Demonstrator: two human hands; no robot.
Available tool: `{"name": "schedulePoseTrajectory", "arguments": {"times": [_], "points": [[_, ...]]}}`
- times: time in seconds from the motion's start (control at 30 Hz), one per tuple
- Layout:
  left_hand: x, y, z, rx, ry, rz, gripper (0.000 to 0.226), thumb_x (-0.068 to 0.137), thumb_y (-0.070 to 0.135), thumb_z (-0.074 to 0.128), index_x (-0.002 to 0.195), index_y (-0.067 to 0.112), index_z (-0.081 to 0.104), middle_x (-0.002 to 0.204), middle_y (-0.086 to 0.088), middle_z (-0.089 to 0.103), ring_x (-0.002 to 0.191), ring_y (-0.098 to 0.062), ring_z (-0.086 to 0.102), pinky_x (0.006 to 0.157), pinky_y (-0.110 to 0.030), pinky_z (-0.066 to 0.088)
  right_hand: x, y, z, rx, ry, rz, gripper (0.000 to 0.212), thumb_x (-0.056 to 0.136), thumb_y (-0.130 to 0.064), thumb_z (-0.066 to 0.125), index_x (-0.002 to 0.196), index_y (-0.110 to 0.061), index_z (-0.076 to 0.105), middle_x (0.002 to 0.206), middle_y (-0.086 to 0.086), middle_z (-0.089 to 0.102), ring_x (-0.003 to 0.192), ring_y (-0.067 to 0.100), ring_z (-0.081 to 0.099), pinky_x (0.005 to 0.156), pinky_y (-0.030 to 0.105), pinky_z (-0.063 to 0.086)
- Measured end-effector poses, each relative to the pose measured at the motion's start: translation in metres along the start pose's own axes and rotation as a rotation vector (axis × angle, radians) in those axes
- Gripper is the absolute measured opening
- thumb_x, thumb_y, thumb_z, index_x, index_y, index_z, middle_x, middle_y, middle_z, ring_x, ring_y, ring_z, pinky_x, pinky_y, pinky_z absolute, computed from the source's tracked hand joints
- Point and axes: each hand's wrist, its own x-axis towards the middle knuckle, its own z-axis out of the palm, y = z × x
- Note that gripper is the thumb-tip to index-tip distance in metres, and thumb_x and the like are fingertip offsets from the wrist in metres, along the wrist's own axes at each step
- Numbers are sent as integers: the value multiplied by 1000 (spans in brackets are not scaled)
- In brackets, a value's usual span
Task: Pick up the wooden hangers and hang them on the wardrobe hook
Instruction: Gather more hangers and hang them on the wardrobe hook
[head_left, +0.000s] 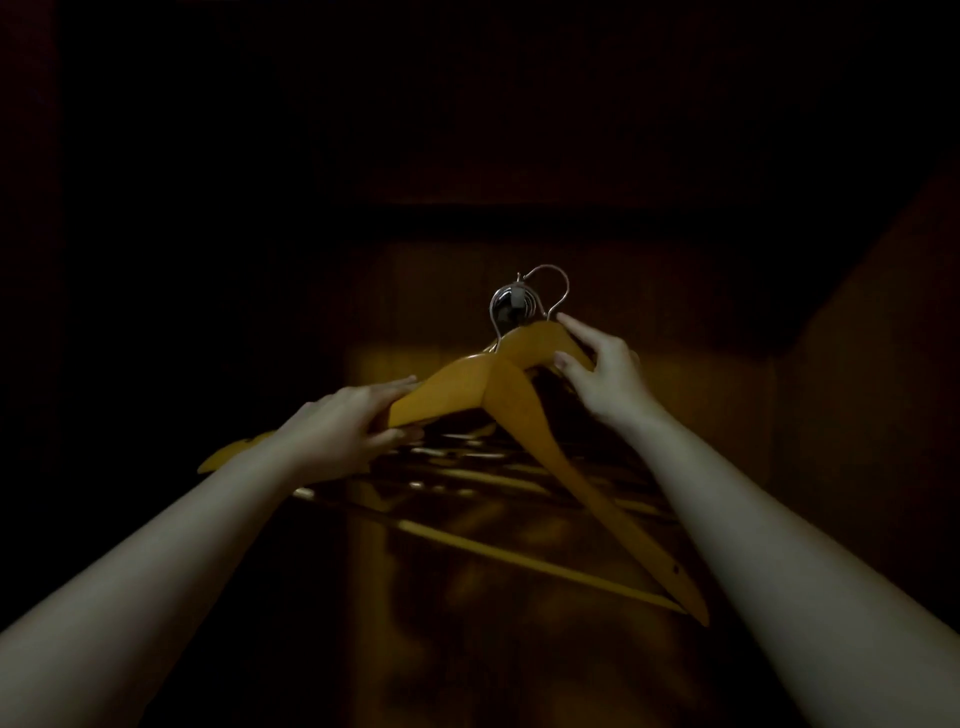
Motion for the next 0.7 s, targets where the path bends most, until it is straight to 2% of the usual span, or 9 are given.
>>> {"name": "schedulePoseTrajectory", "arguments": {"times": [0.17, 0.27, 0.43, 0.53, 0.6, 0.7], "points": [[17, -6, 9, 10, -48, -67, 65, 92, 41, 49, 147, 33, 15, 155, 11, 23, 127, -17, 45, 98, -36, 46, 28, 10, 18, -4, -26, 40, 52, 92, -17, 55, 140, -28, 39, 147, 5, 42, 138, 27, 33, 112, 42, 30], [23, -7, 15, 8, -50, -85, 63, 93, 38, 48, 147, 33, 16, 156, 13, 18, 135, -16, 36, 103, -36, 41, 36, 13, 25, -42, -38, 30, 52, 93, -16, 53, 141, -31, 37, 146, 2, 43, 136, 24, 37, 106, 38, 34], [21, -14, 27, -6, 8, -83, 61, 93, 37, 48, 146, 34, 18, 155, 16, 19, 139, -13, 31, 108, -35, 36, 32, 20, 32, -238, -21, -37, 52, 94, -25, 50, 142, -35, 32, 125, 5, 46, 116, 23, 46, 93, 35, 40], [16, -17, 34, -9, 26, -91, 61, 92, 38, 49, 145, 36, 19, 155, 17, 19, 139, -13, 31, 108, -36, 37, 26, 27, 36, -353, -20, -73, 48, 94, -31, 49, 140, -30, 36, 120, 5, 43, 108, 22, 49, 89, 37, 46], [13, -15, 36, -4, 40, -104, 61, 92, 38, 49, 146, 35, 19, 155, 17, 18, 140, -12, 29, 109, -36, 34, 25, 27, 38, -400, -6, -89, 46, 94, -33, 48, 138, -26, 38, 121, 5, 42, 111, 23, 47, 90, 38, 46], [12, -10, 39, 25, 52, -121, 63, 92, 37, 48, 147, 34, 17, 156, 16, 16, 141, -12, 27, 109, -38, 34, 25, 29, 39, -453, 5, -115, 49, 95, -34, 47, 142, -28, 33, 124, 6, 42, 116, 22, 40, 93, 36, 43]]}}
